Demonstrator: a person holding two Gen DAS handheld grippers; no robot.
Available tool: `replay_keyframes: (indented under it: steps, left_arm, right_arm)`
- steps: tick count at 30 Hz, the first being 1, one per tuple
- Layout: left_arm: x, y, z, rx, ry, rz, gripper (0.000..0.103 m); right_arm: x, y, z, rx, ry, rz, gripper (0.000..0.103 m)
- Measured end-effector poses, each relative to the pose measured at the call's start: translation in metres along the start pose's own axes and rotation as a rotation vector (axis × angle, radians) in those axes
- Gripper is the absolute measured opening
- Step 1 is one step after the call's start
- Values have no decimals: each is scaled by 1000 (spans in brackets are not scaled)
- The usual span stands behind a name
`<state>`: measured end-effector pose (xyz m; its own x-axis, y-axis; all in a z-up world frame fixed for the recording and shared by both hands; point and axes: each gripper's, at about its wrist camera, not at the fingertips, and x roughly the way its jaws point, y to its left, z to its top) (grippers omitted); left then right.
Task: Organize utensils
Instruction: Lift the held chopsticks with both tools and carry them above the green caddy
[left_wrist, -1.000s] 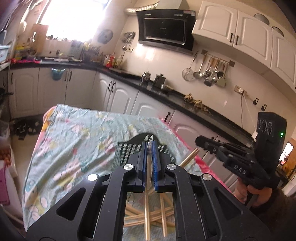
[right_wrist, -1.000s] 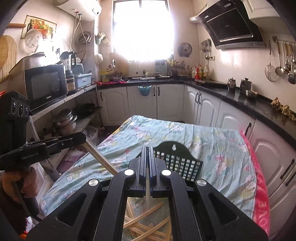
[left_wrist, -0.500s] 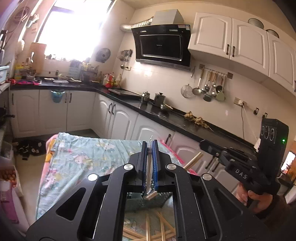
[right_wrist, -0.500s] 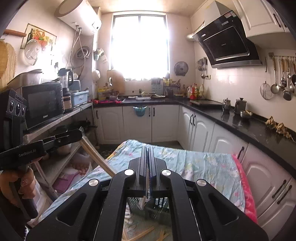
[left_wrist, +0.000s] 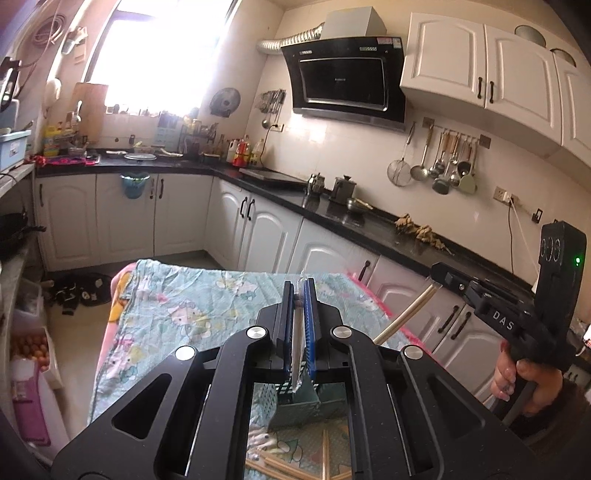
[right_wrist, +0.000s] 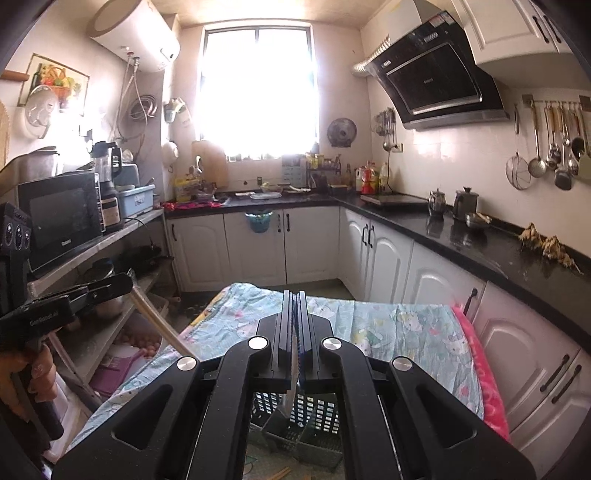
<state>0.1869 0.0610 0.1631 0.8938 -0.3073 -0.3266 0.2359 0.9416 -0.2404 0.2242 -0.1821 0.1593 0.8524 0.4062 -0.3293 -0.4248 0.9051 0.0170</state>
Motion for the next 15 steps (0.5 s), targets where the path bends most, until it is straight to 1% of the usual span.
replay_keyframes:
  steps: [10, 15]
  left_arm:
    - [22, 0, -25, 17, 34, 36, 3]
    - [32, 3, -36, -7, 52, 32, 3]
  right_arm:
    - [34, -3, -30, 20, 73, -14, 2]
    - [47, -4, -43, 41, 108, -17, 2]
